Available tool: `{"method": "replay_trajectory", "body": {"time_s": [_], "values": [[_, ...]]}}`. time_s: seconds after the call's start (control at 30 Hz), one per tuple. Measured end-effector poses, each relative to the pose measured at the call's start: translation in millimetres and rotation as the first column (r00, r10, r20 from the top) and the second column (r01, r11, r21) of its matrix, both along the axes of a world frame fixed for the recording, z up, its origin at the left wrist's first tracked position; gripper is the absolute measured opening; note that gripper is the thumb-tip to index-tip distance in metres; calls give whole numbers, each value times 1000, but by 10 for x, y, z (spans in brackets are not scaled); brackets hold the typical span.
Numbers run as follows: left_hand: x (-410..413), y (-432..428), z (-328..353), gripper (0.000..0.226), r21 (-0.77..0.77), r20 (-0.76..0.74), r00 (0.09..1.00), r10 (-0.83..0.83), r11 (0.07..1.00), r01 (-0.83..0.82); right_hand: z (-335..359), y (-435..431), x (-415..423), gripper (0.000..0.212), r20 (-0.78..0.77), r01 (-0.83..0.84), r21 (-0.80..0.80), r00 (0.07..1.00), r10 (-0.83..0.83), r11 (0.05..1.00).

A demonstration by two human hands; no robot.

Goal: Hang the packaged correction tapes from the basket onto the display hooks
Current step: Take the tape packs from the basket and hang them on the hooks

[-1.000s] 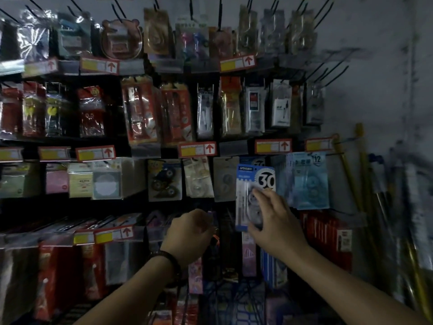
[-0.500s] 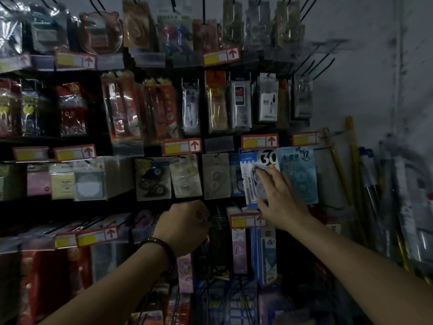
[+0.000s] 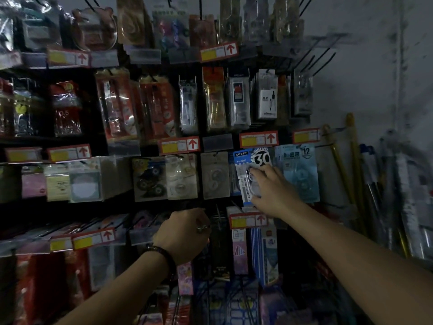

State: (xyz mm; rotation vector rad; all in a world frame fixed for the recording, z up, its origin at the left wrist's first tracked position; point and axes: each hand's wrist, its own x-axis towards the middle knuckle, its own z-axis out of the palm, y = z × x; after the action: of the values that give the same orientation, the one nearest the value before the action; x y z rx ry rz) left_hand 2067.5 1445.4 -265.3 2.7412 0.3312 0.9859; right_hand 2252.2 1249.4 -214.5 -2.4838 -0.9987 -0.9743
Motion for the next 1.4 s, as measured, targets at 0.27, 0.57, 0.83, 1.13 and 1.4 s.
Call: {"method": "replay_trajectory", "body": {"time_s": [0.27, 0.57, 0.83, 1.13, 1.4], "values": [[-72, -27, -235, 9, -40, 35, 996, -79, 996, 80, -37, 179, 9, 57, -86, 38, -34, 995, -41, 999], [-625, 42, -940, 10, -159, -111, 987, -120, 982, 102, -653, -10, -542, 38, -106, -117, 93, 986, 127, 989], [-1395, 56, -2440, 17, -204, -348, 937, -35, 978, -39, -2183, 72, -1391, 24, -276, -372, 53, 886, 372, 927], [-2132, 74, -4290, 15, -251, -609, 793, 8, 947, -202, -4477, 231, -2050, 15, -719, -430, -64, 646, 257, 901], [-2381, 148, -5660, 16, -433, -728, 686, -19, 788, -438, -6208, 190, -2534, 18, -932, -344, -127, 363, 7, 930]]}}
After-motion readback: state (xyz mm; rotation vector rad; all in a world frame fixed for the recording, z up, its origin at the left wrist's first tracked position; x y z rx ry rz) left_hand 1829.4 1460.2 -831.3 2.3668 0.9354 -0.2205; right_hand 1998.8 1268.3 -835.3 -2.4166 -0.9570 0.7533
